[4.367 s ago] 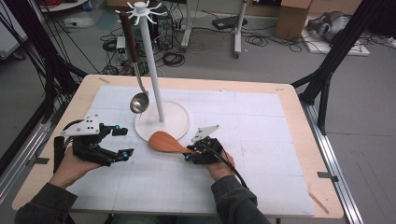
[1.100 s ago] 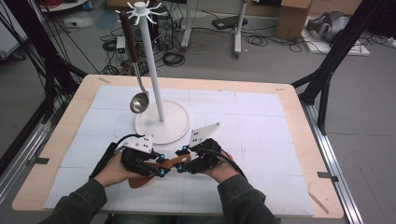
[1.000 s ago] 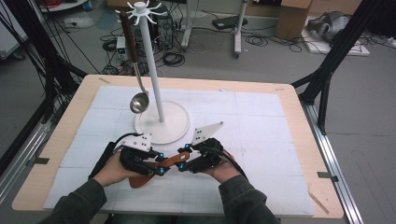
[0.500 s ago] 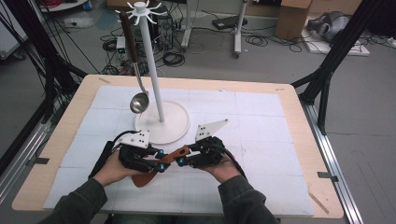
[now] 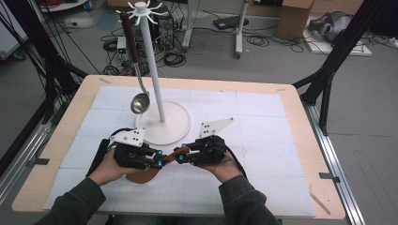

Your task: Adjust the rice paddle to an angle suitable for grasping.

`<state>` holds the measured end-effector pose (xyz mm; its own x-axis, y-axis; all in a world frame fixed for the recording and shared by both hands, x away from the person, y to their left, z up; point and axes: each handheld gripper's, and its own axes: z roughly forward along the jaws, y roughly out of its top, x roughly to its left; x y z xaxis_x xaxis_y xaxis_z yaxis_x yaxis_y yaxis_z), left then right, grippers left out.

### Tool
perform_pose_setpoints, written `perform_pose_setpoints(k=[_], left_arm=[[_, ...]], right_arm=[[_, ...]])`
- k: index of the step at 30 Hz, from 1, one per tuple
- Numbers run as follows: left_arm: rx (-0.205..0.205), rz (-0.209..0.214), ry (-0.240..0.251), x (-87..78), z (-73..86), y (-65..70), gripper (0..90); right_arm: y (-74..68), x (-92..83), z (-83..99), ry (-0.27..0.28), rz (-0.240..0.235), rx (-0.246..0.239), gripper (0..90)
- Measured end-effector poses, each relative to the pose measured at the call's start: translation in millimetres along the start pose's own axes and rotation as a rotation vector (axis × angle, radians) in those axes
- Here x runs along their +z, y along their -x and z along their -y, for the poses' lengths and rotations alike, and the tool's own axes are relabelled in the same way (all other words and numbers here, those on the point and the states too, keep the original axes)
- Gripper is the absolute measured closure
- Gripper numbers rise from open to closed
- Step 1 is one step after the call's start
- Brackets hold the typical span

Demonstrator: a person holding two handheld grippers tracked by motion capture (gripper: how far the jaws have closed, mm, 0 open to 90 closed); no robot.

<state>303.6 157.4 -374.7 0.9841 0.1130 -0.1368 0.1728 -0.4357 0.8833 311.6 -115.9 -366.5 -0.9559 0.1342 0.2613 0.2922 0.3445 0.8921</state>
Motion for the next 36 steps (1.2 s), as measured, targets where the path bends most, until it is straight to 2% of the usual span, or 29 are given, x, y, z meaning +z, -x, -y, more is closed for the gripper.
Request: perform_pose_setpoints(k=[7, 11, 15, 18, 22, 23, 28, 33, 36], left_arm=[[-0.017, 0.000, 0.069, -8.0, -3.6, -1.3, 81.6], [-0.009, 0.006, 0.062, -7.1, -4.6, -0.2, 81.5], [-0.010, 0.003, 0.052, -6.7, -6.1, 0.0, 79.1], [0.001, -0.004, 0.048, -7.8, -9.8, -0.2, 78.2], [0.017, 0.003, 0.047, -8.4, -14.3, 0.9, 81.6], [0.018, 0.001, 0.048, -8.5, -14.3, 0.6, 81.8], [0.002, -0.001, 0.074, -11.5, -14.3, -1.5, 82.0], [-0.003, -0.009, 0.081, -14.8, -14.5, -3.1, 82.0], [-0.012, -0.016, 0.102, -17.5, -14.9, -4.6, 82.0]], right_arm=[[-1.9, -3.2, -1.5, 0.045, 0.004, 0.000, 72.1], [-3.3, -6.2, -4.1, 0.071, 0.005, -0.018, 78.4], [-4.5, -6.7, -6.6, 0.071, -0.005, -0.027, 80.9], [-6.1, -6.2, -10.5, 0.083, -0.002, -0.036, 81.4], [-8.1, -7.4, -16.3, 0.090, 0.002, -0.055, 79.5], [-8.4, -8.0, -16.5, 0.087, 0.007, -0.057, 78.5], [-8.1, -12.7, -14.5, 0.074, 0.031, -0.040, 62.2], [-6.5, -19.0, -12.0, 0.048, 0.096, -0.044, 48.8], [-4.1, -23.9, -8.3, 0.036, 0.143, -0.031, 40.1]])
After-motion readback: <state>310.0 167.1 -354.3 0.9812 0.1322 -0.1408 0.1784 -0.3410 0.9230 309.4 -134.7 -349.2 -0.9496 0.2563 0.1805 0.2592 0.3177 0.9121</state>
